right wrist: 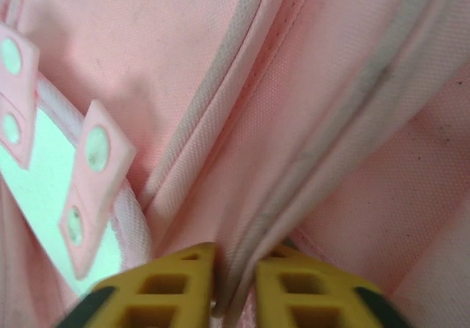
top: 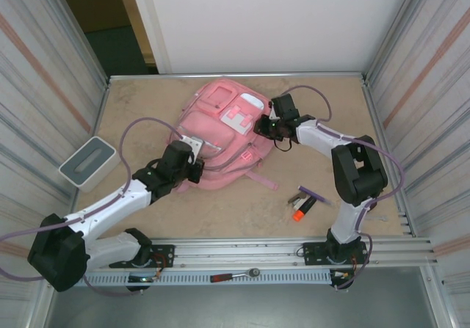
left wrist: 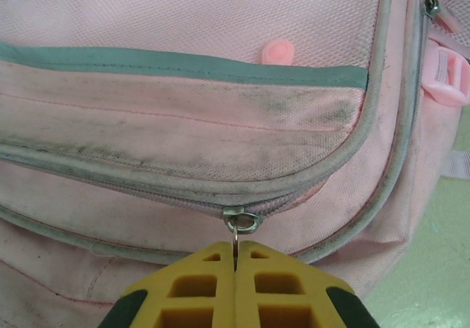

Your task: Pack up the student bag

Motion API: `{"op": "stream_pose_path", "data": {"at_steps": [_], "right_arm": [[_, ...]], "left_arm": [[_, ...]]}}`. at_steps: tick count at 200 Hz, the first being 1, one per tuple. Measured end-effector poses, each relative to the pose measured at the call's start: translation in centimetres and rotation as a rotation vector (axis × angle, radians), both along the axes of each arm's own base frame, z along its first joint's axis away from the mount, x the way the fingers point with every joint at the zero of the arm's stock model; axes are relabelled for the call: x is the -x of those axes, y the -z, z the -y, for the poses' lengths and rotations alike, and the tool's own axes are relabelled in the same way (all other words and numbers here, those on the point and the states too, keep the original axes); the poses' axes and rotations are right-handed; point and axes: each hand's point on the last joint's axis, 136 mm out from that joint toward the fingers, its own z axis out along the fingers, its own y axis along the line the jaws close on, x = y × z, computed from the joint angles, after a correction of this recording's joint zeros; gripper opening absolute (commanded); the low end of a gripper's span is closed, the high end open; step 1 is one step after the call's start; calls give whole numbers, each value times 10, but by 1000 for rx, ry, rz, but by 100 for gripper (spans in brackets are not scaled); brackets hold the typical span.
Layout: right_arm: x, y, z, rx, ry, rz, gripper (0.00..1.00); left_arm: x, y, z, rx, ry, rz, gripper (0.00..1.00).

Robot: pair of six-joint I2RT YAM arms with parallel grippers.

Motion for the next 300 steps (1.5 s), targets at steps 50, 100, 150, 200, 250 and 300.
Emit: {"op": "stream_pose_path", "data": {"at_steps": [50,100,150,200,250,300], "right_arm": [[10,8,0,88,-14,20,67],[37,16,-28,116,-46,37,75],[30,13,-33,100,-46,85,29],[23,4,-14,119,-27,131,9],[6,1,17,170,-17,139,14],[23,-8,33,229,-41,151,61]], "left_arm": [[1,-1,2,-9,7,-7,0],[3,2,-3,-30,-4,-18,0],[4,2,-4,-30,-7,-19,0],[4,13,-13,-63,-36,-25,0],[-4,20,-8,-62,-37,-25,0],[-5,29,-4,-55,-35,-50,0]]}}
